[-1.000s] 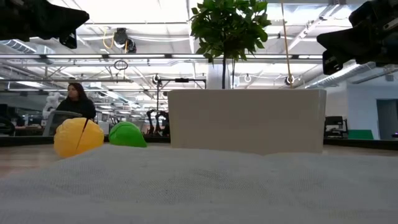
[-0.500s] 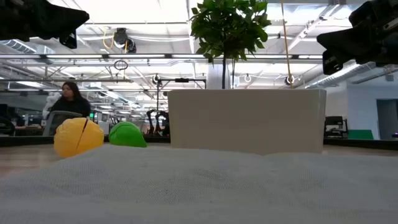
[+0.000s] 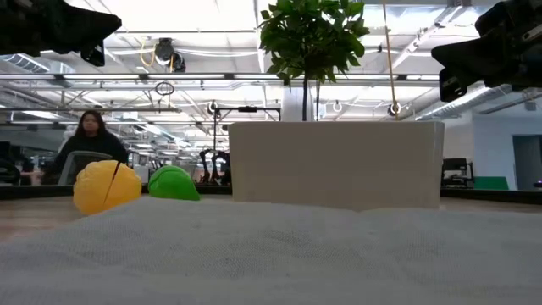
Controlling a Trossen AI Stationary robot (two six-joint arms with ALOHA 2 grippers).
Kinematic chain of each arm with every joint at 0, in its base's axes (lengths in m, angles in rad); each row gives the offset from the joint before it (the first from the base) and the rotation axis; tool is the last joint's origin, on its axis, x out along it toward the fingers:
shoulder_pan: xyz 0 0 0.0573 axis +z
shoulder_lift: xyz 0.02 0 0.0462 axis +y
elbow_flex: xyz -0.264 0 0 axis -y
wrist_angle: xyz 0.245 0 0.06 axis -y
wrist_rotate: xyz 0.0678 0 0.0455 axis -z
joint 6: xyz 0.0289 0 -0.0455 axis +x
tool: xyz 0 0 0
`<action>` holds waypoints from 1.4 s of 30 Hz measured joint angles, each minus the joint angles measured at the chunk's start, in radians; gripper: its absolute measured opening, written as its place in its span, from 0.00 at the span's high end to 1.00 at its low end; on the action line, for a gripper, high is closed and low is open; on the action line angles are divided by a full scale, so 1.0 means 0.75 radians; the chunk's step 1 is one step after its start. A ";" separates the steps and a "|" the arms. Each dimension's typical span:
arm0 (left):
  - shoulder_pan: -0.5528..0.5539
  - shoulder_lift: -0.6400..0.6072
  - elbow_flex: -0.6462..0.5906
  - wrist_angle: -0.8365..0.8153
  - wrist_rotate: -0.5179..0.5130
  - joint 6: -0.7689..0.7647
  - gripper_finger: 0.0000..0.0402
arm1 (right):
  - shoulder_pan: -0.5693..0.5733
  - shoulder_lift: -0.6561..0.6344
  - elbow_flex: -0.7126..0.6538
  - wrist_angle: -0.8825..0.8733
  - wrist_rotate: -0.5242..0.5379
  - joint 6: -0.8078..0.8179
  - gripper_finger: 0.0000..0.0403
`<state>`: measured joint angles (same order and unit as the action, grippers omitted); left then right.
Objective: Pick and placing Produce into tupperware
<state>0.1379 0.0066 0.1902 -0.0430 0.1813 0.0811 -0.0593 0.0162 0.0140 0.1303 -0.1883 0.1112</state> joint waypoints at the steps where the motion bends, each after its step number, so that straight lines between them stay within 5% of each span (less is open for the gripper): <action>1: 0.000 0.000 0.000 0.000 0.000 0.000 0.92 | 0.000 0.000 0.000 0.000 0.000 0.000 1.00; 42: 0.000 0.000 0.001 -0.032 0.000 -0.109 0.92 | 0.000 0.000 0.000 0.021 0.000 -0.002 1.00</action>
<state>0.1375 0.0067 0.1905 -0.0666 0.1814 -0.0007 -0.0593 0.0160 0.0143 0.1459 -0.1883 0.1098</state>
